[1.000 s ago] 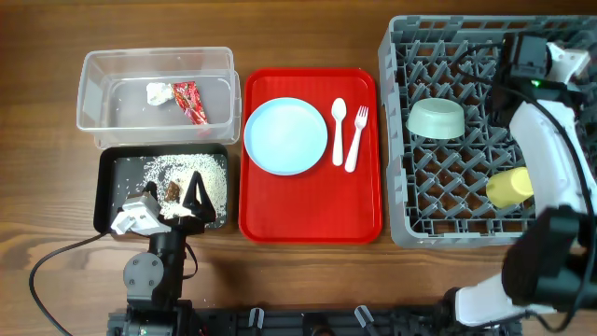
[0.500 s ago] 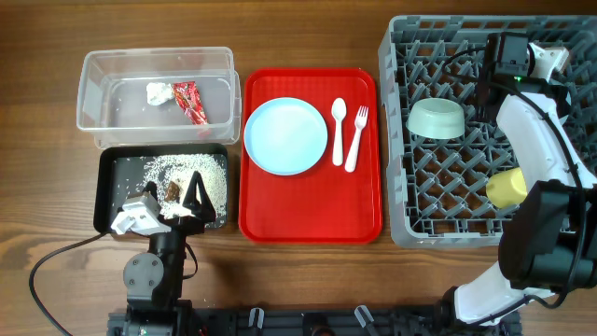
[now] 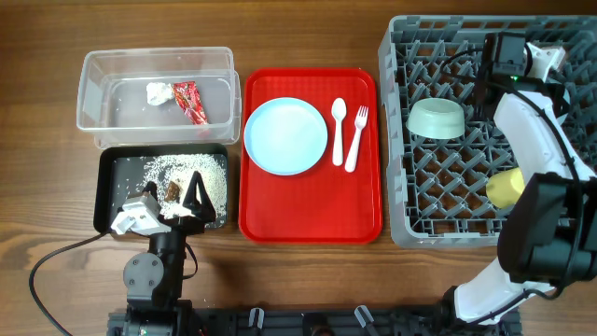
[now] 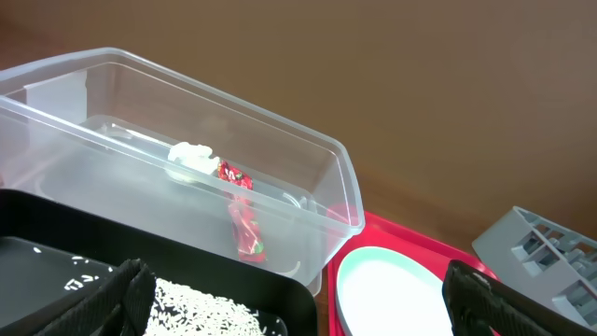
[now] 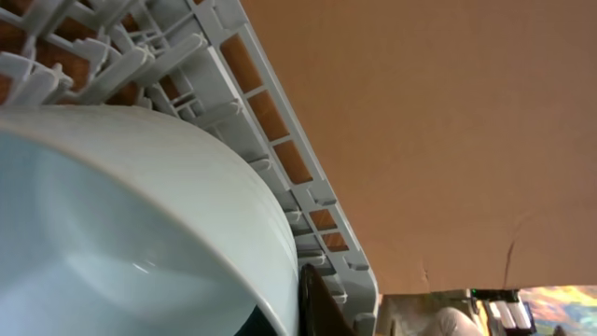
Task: Sort waste into correct bins and load items into the dishwasher rack
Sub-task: 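Carry the small blue bowl into the rack's upper right area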
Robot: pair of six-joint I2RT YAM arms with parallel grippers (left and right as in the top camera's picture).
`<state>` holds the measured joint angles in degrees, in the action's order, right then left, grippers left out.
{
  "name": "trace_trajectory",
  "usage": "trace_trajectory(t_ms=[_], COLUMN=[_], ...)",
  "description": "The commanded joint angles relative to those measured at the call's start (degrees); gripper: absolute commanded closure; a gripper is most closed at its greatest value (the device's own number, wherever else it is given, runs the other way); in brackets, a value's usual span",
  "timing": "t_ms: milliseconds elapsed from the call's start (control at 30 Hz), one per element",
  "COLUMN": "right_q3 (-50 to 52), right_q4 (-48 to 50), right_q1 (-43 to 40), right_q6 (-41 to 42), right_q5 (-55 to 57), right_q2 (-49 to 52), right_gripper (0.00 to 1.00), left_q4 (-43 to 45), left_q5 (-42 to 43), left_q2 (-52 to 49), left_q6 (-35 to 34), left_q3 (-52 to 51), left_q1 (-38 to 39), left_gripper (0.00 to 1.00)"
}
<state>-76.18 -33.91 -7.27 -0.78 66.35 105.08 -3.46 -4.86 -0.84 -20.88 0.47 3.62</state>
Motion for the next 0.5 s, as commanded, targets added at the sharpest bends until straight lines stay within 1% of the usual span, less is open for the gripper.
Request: trace_trajectory(t_ms=[0, 333, 467], right_q3=[0.09, 0.09, 0.09], right_q4=[0.31, 0.22, 0.07], right_q1=[0.5, 4.76, 4.9], right_q6=[-0.76, -3.41, -3.74], right_q5=[-0.04, -1.05, 3.41], right_q2=[1.6, 1.6, 1.6], right_gripper=[0.96, 0.96, 0.96], left_q4=[-0.2, -0.2, -0.2], left_q5=[-0.15, -0.15, -0.15], left_q2=[0.28, 0.31, 0.28], left_q6=[-0.52, -0.52, -0.52], left_q3=[-0.13, -0.13, -0.13], left_q1=[-0.48, -0.48, -0.48], left_gripper=[0.0, 0.0, 0.0])
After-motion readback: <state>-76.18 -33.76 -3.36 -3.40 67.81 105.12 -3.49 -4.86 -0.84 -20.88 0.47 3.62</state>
